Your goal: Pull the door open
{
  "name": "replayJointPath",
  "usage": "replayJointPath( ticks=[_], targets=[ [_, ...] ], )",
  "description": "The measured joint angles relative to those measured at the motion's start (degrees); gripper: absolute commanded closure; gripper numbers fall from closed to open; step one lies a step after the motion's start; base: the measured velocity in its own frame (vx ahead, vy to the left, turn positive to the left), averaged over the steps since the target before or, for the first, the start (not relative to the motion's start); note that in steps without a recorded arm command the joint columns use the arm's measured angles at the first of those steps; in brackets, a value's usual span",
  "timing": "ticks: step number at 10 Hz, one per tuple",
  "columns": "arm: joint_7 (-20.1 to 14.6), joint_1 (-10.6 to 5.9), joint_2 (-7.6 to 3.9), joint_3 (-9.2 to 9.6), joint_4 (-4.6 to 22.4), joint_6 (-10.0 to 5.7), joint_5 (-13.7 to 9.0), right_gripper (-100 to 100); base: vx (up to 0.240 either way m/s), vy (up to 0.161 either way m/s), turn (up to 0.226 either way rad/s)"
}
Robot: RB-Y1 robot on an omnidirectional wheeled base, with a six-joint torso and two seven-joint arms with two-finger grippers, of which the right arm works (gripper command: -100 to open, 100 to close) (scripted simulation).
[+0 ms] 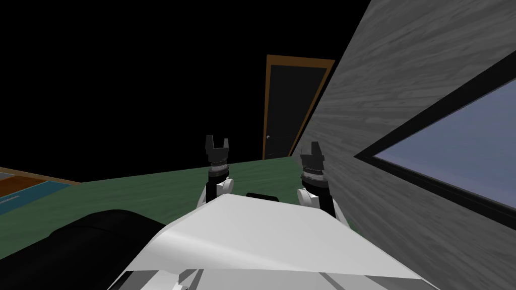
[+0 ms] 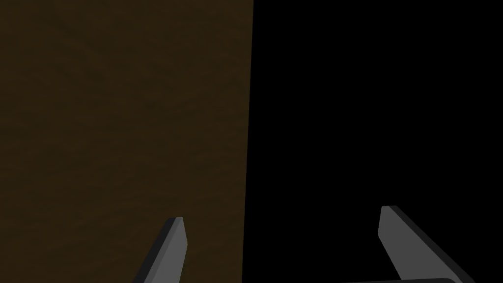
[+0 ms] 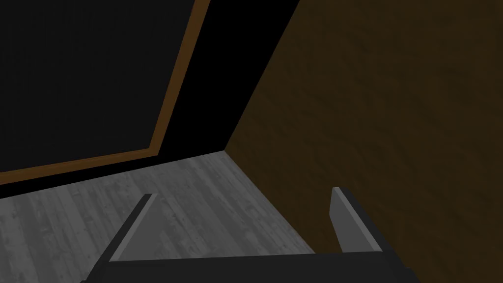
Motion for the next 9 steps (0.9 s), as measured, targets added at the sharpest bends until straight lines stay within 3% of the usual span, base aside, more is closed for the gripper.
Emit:
replayJointPath(
  ticks=[9],
  targets=[
    [7.11,-3.90,-1.31,-1.23,10.63,-2.04,2.96,-100,0.125,0.016,-0.005]
  ],
)
